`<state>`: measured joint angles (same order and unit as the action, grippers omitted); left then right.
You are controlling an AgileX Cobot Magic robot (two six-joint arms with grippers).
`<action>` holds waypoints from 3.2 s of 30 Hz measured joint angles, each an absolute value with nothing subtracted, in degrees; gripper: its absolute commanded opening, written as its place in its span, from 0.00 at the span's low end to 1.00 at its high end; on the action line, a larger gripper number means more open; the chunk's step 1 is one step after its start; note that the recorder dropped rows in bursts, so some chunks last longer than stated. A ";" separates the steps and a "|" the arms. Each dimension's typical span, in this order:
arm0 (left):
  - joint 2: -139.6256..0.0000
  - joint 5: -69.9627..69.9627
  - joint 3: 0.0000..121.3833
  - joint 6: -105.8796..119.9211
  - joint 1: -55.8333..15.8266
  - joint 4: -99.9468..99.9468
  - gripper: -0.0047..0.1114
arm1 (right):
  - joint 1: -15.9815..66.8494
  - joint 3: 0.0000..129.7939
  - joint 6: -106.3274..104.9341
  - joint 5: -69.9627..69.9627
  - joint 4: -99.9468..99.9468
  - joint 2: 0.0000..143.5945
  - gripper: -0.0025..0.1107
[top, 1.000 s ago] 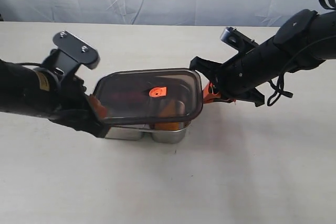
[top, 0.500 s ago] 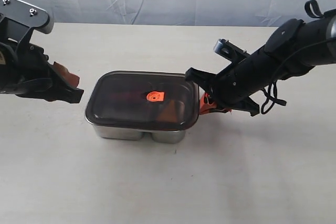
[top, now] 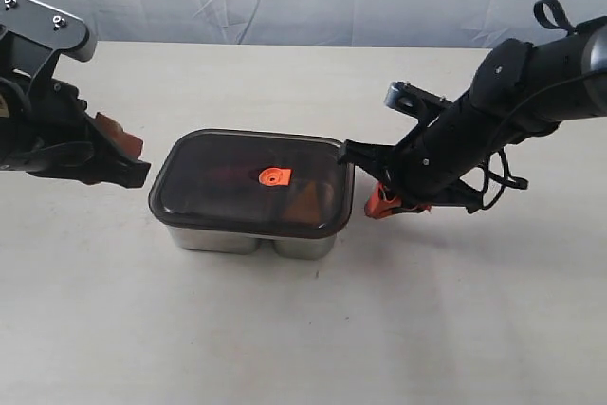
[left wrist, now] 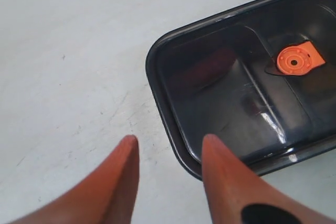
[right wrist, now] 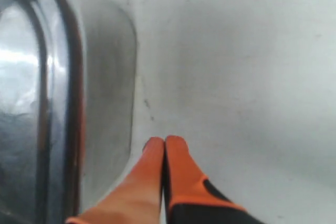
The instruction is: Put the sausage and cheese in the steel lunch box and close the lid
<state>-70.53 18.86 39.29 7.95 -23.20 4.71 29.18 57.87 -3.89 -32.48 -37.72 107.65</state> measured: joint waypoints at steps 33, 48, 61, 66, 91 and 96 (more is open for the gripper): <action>-80.95 14.48 39.29 33.28 -23.20 36.64 0.04 | 34.41 66.13 0.30 -27.69 -33.69 106.48 0.02; -88.01 15.24 39.29 46.68 -23.20 49.15 0.04 | 34.54 66.13 0.00 -24.92 -34.05 106.48 0.02; -91.04 13.63 39.92 46.80 -23.20 49.65 0.04 | 34.54 67.41 0.00 -23.29 -36.45 111.67 0.02; -91.89 12.91 40.19 46.80 -23.20 49.96 0.04 | 34.54 67.52 0.00 -22.99 -36.84 112.03 0.02; -94.19 13.32 42.92 46.92 -22.87 50.67 0.04 | 34.54 66.75 0.00 -27.29 -33.47 104.22 0.02; -94.75 14.92 44.47 46.92 -22.87 49.69 0.04 | 34.54 64.99 0.00 -29.02 -31.81 101.74 0.02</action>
<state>-94.75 14.92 44.47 46.92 -22.87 49.69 34.54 64.99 0.00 -29.02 -31.81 101.74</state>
